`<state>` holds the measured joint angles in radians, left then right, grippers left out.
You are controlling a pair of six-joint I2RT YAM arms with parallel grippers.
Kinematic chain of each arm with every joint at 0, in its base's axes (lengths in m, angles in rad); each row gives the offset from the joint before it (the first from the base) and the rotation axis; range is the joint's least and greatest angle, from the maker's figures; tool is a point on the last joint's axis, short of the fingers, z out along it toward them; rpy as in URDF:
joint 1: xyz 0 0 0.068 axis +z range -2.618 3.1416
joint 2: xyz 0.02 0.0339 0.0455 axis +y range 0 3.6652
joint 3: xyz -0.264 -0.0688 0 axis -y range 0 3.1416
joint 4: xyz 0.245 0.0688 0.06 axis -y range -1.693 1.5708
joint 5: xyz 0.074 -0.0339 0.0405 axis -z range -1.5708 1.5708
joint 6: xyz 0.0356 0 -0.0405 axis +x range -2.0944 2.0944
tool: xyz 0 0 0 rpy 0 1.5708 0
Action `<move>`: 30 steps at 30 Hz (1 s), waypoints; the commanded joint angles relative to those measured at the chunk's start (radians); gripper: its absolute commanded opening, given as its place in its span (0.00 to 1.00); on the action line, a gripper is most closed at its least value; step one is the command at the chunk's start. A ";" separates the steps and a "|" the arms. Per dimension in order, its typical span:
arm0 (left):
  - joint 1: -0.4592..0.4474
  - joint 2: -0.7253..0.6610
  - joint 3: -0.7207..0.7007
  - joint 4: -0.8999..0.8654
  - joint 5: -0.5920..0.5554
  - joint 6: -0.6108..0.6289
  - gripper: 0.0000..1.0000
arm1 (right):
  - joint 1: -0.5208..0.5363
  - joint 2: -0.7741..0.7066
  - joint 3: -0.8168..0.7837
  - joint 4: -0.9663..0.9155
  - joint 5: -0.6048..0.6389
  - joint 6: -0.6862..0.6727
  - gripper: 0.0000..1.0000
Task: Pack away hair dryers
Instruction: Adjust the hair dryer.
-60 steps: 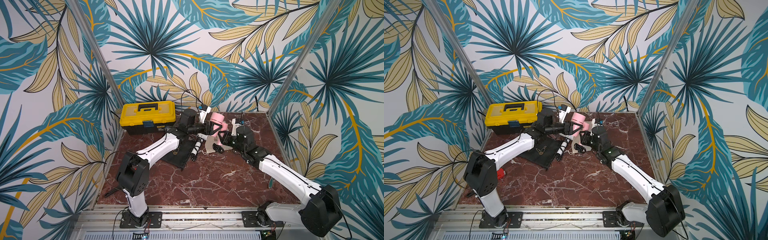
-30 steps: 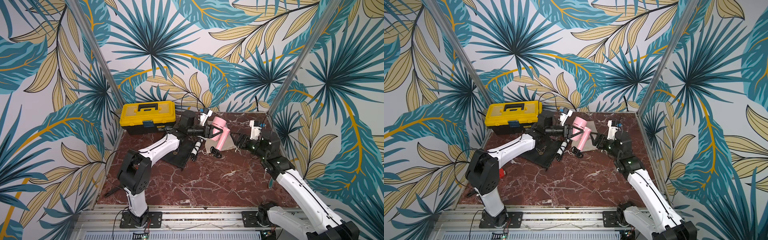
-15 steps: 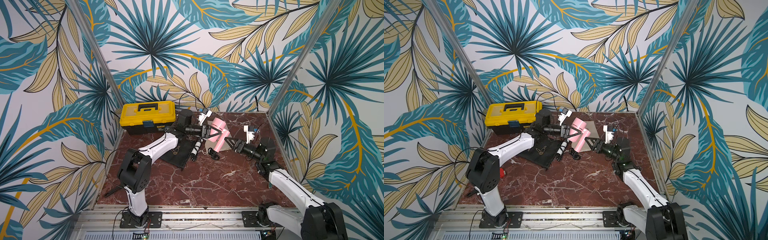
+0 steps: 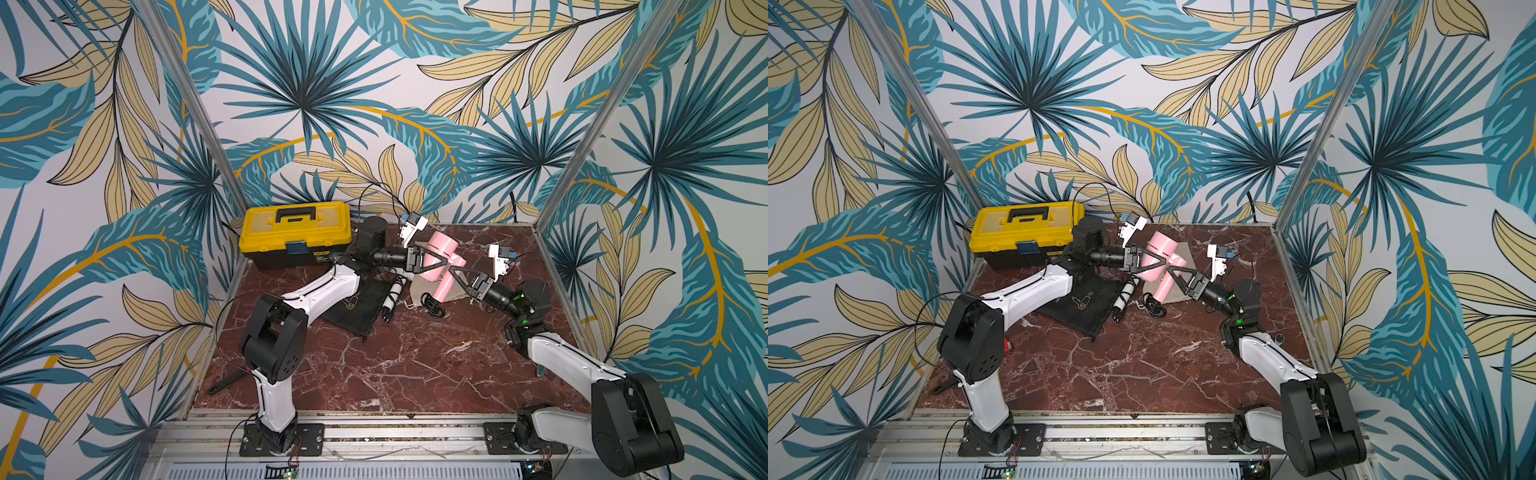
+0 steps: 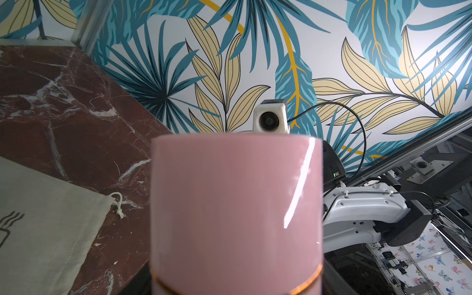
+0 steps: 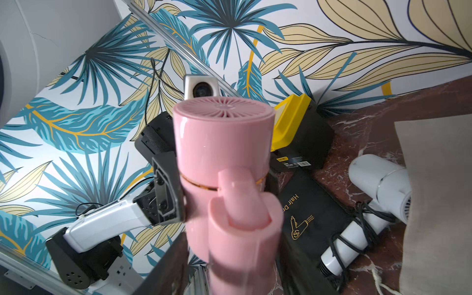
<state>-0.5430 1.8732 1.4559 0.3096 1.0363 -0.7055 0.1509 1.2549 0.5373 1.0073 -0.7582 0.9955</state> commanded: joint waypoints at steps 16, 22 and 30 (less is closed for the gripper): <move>-0.023 0.029 0.087 0.102 0.010 -0.054 0.23 | 0.001 0.015 0.013 0.171 -0.069 0.108 0.42; -0.023 0.035 0.095 0.102 0.005 -0.061 0.23 | 0.001 -0.003 0.007 0.156 -0.078 0.097 0.34; -0.023 0.048 0.093 0.102 -0.005 -0.076 0.31 | 0.001 -0.047 0.018 0.104 -0.070 0.064 0.22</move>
<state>-0.5621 1.8915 1.4948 0.3687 1.0664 -0.7853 0.1425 1.2541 0.5373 1.0721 -0.7792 1.0729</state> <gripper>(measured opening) 0.684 0.354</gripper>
